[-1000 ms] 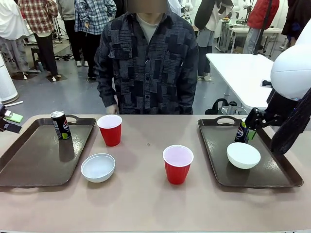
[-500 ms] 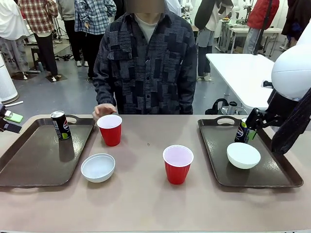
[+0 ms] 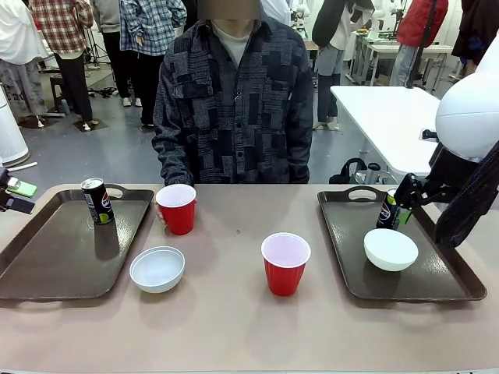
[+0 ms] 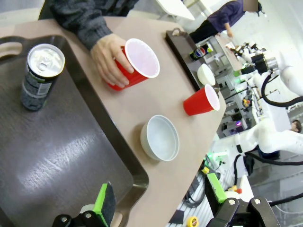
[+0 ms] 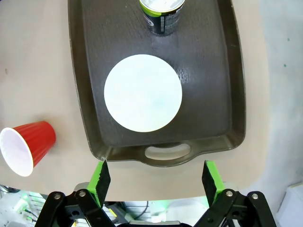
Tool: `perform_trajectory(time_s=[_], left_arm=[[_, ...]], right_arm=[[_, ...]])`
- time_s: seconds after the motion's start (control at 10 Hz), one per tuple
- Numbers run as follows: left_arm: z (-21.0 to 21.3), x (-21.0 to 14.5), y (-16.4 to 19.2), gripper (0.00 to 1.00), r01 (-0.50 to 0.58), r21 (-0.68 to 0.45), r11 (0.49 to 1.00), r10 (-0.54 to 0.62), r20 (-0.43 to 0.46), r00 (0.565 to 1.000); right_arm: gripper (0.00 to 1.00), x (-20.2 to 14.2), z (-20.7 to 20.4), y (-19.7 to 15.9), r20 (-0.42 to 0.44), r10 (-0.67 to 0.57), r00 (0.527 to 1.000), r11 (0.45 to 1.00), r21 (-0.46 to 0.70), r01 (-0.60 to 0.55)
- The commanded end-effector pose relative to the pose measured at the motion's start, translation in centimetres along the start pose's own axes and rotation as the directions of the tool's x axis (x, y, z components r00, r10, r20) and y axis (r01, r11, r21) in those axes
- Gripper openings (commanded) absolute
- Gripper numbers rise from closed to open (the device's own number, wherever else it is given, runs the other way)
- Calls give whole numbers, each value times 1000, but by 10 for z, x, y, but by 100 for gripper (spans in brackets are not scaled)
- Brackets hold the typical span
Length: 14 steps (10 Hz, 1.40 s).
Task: Prepare tableware on both trays.
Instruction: Pick up a Picnic Bowl from the table and place it on a Handle tray.
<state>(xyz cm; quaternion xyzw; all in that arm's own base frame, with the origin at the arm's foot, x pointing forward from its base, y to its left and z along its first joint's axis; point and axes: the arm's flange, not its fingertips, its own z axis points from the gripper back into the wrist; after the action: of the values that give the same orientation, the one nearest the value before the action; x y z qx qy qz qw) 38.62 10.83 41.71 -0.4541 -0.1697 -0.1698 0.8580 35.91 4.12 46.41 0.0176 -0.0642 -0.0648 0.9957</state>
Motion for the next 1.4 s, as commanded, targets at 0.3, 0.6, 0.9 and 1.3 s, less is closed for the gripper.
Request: perform_trajectory(time_s=[0.3,0.6,0.9,1.3], left_arm=[[1,0,0,100,4,-14,1000,-4,16,1000],[3,12,-18,100,-5,61,998,1,66,998],[-19,25,-71,100,-27,443,896,34,-7,999],[-61,28,-140,100,68,661,747,-2,-101,995]], right_arm=[[100,4,-3,0,8,-7,1000,1000,10,7],[100,-3,24,-23,-17,-55,998,989,137,57],[100,6,64,-99,-156,-230,961,864,422,275],[100,30,86,-173,-299,-282,912,699,586,408]])
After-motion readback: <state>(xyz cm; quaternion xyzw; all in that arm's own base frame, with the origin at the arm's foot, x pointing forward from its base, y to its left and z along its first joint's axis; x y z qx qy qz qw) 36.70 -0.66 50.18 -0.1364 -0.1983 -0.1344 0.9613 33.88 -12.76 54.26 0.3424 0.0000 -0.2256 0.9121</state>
